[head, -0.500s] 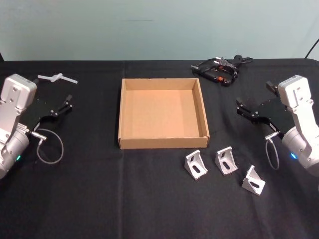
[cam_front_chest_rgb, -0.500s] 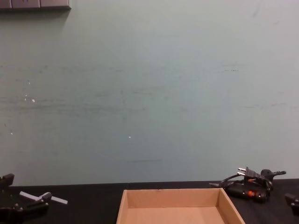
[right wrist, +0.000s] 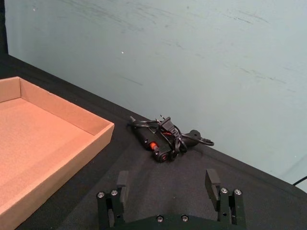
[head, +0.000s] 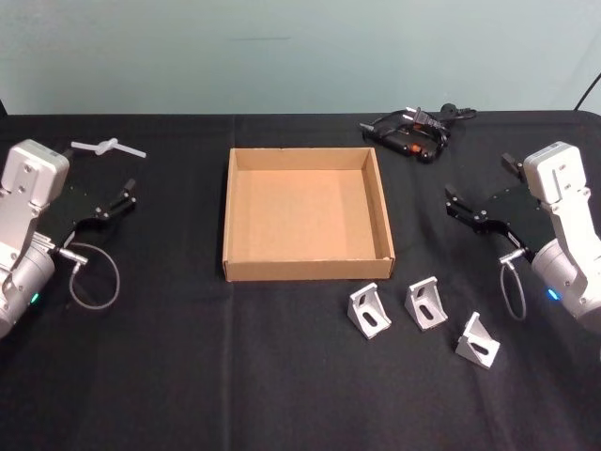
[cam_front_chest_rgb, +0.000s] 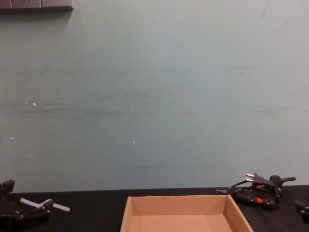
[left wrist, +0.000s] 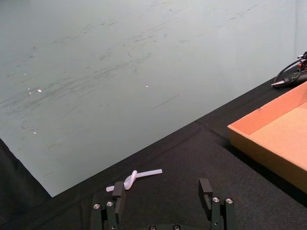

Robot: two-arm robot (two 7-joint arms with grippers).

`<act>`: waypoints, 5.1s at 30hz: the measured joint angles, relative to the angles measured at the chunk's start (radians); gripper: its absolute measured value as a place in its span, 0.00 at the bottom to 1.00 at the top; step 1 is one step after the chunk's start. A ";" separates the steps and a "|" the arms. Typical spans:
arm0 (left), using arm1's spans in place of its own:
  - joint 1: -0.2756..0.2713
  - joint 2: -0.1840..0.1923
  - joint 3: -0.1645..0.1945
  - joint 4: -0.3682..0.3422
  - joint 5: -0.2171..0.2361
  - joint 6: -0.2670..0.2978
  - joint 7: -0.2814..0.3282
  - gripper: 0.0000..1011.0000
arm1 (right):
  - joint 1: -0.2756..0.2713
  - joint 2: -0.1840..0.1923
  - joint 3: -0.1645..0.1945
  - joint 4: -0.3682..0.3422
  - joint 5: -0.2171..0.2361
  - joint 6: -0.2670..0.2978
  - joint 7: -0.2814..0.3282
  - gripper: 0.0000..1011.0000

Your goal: Use one hand to pick up the angle iron from the table and place it into the box.

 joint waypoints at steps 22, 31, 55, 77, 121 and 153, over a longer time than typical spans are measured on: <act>0.000 0.000 0.000 0.000 0.000 0.000 0.000 0.99 | 0.000 0.000 0.000 0.000 0.000 0.000 0.000 0.99; 0.000 0.000 0.000 0.000 0.000 0.000 0.000 0.99 | 0.000 0.000 0.000 0.000 0.000 0.000 0.000 0.99; 0.000 0.000 0.000 0.000 0.000 0.000 0.000 0.99 | 0.005 -0.003 0.005 -0.004 -0.009 0.007 0.003 0.99; 0.000 0.000 0.000 0.000 0.000 0.000 0.000 0.99 | -0.202 0.110 0.125 -0.292 0.039 0.098 0.080 0.99; 0.000 0.000 0.000 0.000 0.000 0.000 0.000 0.99 | -0.688 0.344 0.396 -0.691 0.150 0.404 0.227 0.99; 0.000 0.000 0.000 0.000 0.000 0.000 0.000 0.99 | -0.496 0.194 0.296 -0.526 0.120 0.453 0.348 0.99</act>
